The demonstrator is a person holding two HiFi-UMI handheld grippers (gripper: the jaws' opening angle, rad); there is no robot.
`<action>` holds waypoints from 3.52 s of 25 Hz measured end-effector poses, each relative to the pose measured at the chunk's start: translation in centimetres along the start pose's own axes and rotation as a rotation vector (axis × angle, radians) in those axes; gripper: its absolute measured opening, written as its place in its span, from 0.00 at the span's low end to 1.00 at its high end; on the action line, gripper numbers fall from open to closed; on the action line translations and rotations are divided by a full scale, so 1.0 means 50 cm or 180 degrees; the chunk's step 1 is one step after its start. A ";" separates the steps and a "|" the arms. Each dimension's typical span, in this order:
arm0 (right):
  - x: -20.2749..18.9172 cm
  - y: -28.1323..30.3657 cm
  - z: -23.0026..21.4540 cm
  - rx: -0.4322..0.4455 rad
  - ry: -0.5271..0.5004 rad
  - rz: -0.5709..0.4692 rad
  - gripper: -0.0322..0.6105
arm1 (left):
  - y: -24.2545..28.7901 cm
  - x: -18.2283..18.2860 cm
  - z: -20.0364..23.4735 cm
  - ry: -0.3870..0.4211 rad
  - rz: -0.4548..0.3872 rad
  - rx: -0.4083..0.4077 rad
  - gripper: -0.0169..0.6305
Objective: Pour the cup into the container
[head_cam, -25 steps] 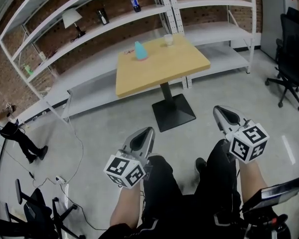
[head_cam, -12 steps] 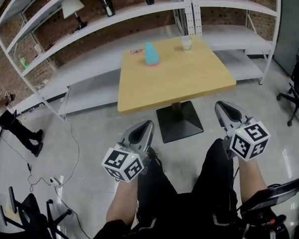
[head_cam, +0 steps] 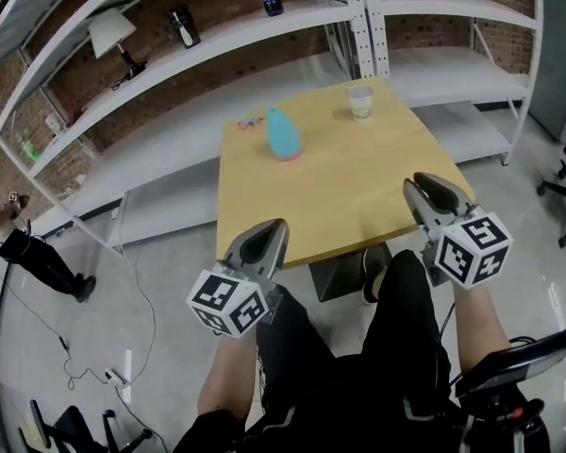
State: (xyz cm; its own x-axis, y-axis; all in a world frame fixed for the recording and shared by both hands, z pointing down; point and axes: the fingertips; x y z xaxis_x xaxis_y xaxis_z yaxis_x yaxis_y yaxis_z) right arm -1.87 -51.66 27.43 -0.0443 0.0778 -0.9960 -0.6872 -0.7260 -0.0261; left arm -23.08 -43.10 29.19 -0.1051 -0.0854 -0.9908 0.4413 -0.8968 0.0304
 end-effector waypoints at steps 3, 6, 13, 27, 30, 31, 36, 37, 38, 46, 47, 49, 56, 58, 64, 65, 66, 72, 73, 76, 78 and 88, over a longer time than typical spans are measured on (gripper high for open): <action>0.000 0.090 -0.043 -0.0008 0.0047 0.0015 0.21 | 0.059 0.013 0.062 -0.0019 0.0057 -0.0048 0.03; -0.009 0.178 -0.074 0.0012 0.0064 0.0077 0.28 | 0.108 0.016 0.119 -0.0009 0.0125 -0.0131 0.03; -0.029 0.344 -0.145 -0.0004 0.0016 0.0288 0.41 | 0.198 0.009 0.213 0.0043 0.0387 -0.0466 0.03; -0.120 0.542 -0.273 -0.0007 -0.0122 0.0965 0.60 | 0.277 -0.017 0.266 -0.0045 0.0458 -0.0808 0.03; -0.141 0.571 -0.294 -0.0060 -0.0103 0.1026 0.60 | 0.279 -0.013 0.274 -0.0039 0.0431 -0.0785 0.03; -0.148 0.579 -0.298 -0.0069 -0.0091 0.1046 0.60 | 0.280 -0.015 0.274 -0.0031 0.0440 -0.0778 0.03; -0.167 0.620 -0.310 -0.0065 -0.0136 0.1110 0.60 | 0.283 -0.021 0.273 -0.0005 0.0482 -0.0776 0.03; -0.168 0.629 -0.311 -0.0058 -0.0157 0.1112 0.60 | 0.283 -0.021 0.272 0.0001 0.0482 -0.0770 0.03; -0.167 0.636 -0.312 -0.0051 -0.0172 0.1120 0.60 | 0.284 -0.019 0.272 0.0008 0.0481 -0.0771 0.03; -0.176 0.658 -0.319 -0.0165 -0.0210 0.1271 0.53 | 0.285 -0.021 0.273 0.0006 0.0474 -0.0774 0.03; -0.176 0.655 -0.320 -0.0176 -0.0190 0.1263 0.53 | 0.286 -0.021 0.272 0.0004 0.0472 -0.0779 0.03; -0.176 0.652 -0.321 -0.0181 -0.0188 0.1265 0.52 | 0.286 -0.022 0.271 0.0002 0.0469 -0.0795 0.03; -0.149 0.652 -0.282 -0.0130 -0.0415 0.1206 0.50 | 0.286 -0.025 0.271 0.0029 0.0480 -0.0833 0.03; -0.126 0.650 -0.260 -0.0064 -0.0583 0.1185 0.50 | 0.287 -0.025 0.268 0.0024 0.0477 -0.0836 0.03; -0.061 0.655 -0.161 0.0250 -0.1164 0.1126 0.49 | 0.286 -0.028 0.265 0.0020 0.0486 -0.0890 0.03; -0.054 0.657 -0.145 0.0299 -0.1249 0.1130 0.49 | 0.286 -0.028 0.267 0.0018 0.0485 -0.0890 0.03; -0.046 0.659 -0.130 0.0340 -0.1322 0.1132 0.49 | 0.286 -0.027 0.269 0.0017 0.0482 -0.0882 0.03; 0.001 0.672 -0.056 0.0462 -0.1787 0.1102 0.50 | 0.286 -0.025 0.274 0.0013 0.0470 -0.0848 0.03; 0.008 0.674 -0.046 0.0470 -0.1881 0.1103 0.50 | 0.287 -0.025 0.274 0.0009 0.0470 -0.0849 0.03; 0.029 0.679 -0.016 0.0511 -0.2140 0.1092 0.50 | 0.288 -0.024 0.272 0.0003 0.0472 -0.0847 0.03; 0.040 0.680 0.004 0.0549 -0.2293 0.1070 0.50 | 0.287 -0.024 0.272 0.0004 0.0469 -0.0849 0.03; 0.064 0.694 0.049 0.0498 -0.2944 0.1097 0.50 | 0.288 -0.025 0.272 0.0005 0.0478 -0.0857 0.03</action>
State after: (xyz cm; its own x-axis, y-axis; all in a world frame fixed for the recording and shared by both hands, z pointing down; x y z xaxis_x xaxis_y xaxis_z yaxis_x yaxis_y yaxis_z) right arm -27.64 -74.92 23.57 -0.7605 0.4295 -0.4870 -0.6154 -0.7161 0.3295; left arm -28.73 -61.81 32.67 -0.0196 -0.2074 -0.9781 0.6721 -0.7270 0.1407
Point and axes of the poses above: the fingertips, and each gripper's own axes: y forward along the fingers, z to its left, x out of its top, and after that the axes turned 9 degrees about -y, right-handed
